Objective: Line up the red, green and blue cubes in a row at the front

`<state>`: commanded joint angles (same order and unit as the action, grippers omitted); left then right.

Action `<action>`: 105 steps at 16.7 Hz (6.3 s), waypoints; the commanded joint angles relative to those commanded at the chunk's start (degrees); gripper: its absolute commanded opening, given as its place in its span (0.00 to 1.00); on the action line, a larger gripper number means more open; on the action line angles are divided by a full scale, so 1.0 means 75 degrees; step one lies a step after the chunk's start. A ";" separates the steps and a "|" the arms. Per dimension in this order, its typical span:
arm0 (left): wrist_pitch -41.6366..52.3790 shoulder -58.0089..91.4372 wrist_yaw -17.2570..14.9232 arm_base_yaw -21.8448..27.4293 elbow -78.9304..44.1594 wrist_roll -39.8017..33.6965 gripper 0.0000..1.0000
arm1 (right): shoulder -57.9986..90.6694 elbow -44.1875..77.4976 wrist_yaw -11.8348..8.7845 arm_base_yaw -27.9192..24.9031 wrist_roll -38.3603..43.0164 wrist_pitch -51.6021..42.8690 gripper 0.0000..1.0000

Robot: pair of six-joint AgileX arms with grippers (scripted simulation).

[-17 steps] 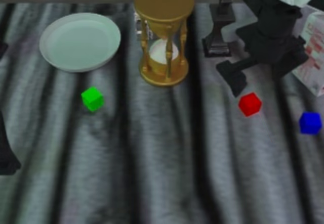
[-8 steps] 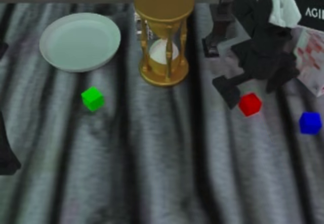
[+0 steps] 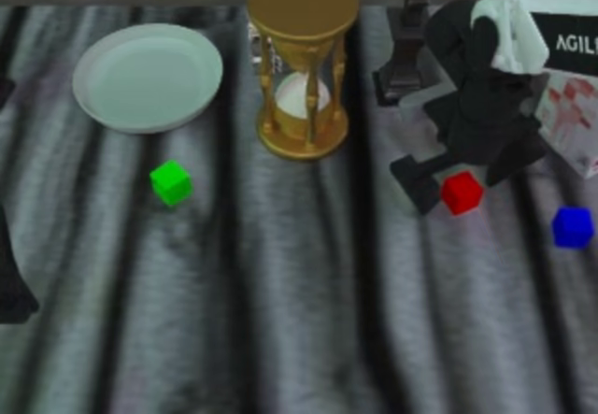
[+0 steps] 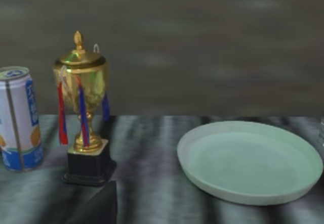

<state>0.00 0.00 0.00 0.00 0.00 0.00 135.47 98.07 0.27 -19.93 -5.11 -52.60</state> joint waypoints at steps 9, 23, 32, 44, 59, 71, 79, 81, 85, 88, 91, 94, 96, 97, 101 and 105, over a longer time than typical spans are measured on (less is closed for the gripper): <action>0.0000 0.0000 0.0000 0.0000 0.0000 0.0000 1.00 | 0.0000 0.0000 0.0000 0.0000 0.0000 0.0000 0.32; 0.0000 0.0000 0.0000 0.0000 0.0000 0.0000 1.00 | -0.0313 0.0124 -0.0031 0.0011 0.0022 -0.0119 0.00; 0.0000 0.0000 0.0000 0.0000 0.0000 0.0000 1.00 | -0.0857 0.1343 -0.0037 -0.0050 0.0011 -0.1886 0.00; 0.0000 0.0000 0.0000 0.0000 0.0000 0.0000 1.00 | -0.0465 0.2038 0.0068 -0.1789 0.2877 -0.2350 0.00; 0.0000 0.0000 0.0000 0.0000 0.0000 0.0000 1.00 | -0.0347 0.2807 0.0257 -0.4944 0.8356 -0.2961 0.00; 0.0000 0.0000 0.0000 0.0000 0.0000 0.0000 1.00 | -0.0025 0.1231 0.0262 -0.4970 0.8386 -0.1064 0.00; 0.0000 0.0000 0.0000 0.0000 0.0000 0.0000 1.00 | -0.0025 0.1231 0.0262 -0.4970 0.8386 -0.1064 0.38; 0.0000 0.0000 0.0000 0.0000 0.0000 0.0000 1.00 | -0.0025 0.1231 0.0262 -0.4970 0.8386 -0.1064 0.53; 0.0000 0.0000 0.0000 0.0000 0.0000 0.0000 1.00 | -0.0025 0.1231 0.0262 -0.4970 0.8386 -0.1064 0.83; 0.0000 0.0000 0.0000 0.0000 0.0000 0.0000 1.00 | -0.0025 0.1231 0.0262 -0.4970 0.8386 -0.1064 1.00; 0.0000 0.0000 0.0000 0.0000 0.0000 0.0000 1.00 | -0.0025 0.1231 0.0262 -0.4970 0.8386 -0.1064 1.00; 0.0000 0.0000 0.0000 0.0000 0.0000 0.0000 1.00 | -0.0025 0.1231 0.0262 -0.4970 0.8386 -0.1064 1.00; 0.0000 0.0000 0.0000 0.0000 0.0000 0.0000 1.00 | -0.0028 0.1232 0.0262 -0.4950 0.8386 -0.1066 1.00; 0.0000 0.0000 0.0000 0.0000 0.0000 0.0000 1.00 | -0.0031 0.1258 0.0262 -0.4957 0.8386 -0.1092 1.00; 0.0000 0.0000 0.0000 0.0000 0.0000 0.0000 1.00 | -0.0180 0.1926 0.0265 -0.4998 0.8422 -0.1917 1.00; 0.0000 0.0000 0.0000 0.0000 0.0000 0.0000 1.00 | -0.0386 0.2647 0.0258 -0.5054 0.8416 -0.2863 1.00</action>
<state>0.00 0.00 0.00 0.00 0.00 0.00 132.58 117.93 2.20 -57.83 58.00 -74.07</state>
